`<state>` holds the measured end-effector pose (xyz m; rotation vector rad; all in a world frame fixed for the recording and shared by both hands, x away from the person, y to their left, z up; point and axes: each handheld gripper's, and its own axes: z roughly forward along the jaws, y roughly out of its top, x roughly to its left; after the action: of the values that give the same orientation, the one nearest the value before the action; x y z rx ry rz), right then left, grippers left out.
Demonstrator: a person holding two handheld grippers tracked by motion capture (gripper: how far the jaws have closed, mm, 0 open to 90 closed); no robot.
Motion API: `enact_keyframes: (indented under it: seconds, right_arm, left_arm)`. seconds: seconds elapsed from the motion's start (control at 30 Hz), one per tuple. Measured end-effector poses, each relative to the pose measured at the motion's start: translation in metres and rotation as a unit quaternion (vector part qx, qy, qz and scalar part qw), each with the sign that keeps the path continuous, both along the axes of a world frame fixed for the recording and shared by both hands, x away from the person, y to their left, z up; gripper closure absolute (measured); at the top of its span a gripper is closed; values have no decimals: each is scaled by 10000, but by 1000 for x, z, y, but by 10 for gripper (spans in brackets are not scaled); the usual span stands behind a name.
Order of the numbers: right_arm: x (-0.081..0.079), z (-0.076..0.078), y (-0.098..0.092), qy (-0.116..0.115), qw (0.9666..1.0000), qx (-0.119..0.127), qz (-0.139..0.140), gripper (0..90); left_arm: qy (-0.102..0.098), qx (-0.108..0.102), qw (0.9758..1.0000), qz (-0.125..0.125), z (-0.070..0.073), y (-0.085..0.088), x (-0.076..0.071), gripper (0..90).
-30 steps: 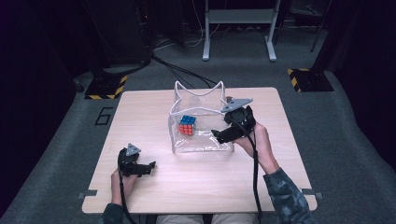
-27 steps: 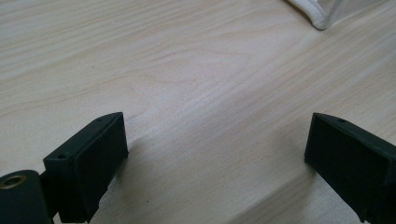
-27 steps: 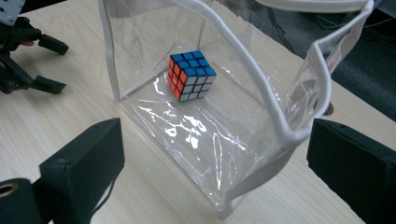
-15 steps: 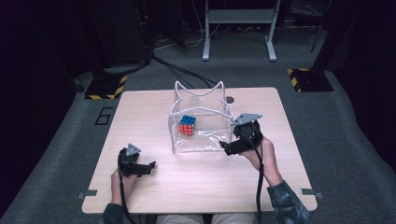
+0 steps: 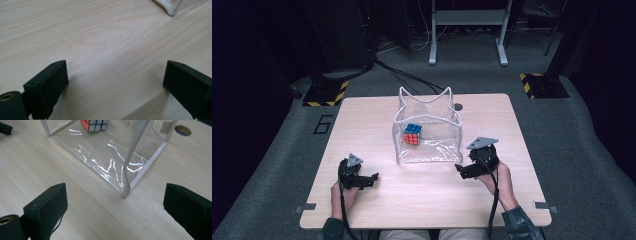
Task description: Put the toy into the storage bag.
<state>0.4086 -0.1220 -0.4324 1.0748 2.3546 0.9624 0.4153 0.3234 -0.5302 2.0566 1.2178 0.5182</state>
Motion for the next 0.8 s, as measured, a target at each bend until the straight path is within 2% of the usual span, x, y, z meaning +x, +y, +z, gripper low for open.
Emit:
enact_keyframes:
  seconds: [0.53, 0.73, 0.8]
  right_arm:
    - [-11, -71, -16, 424, 9986, 33, -317, 41]
    - [-14, -90, -20, 444, 9982, 30, -411, 36]
    - [-16, -92, -21, 373, 9985, 30, -399, 30]
  left_arm:
    - [-1, -1, 10000, 6, 0, 0, 0, 56]
    - [-2, 4, 10000, 1, 0, 0, 0, 56]
    - [3, 7, 10000, 3, 0, 0, 0, 56]
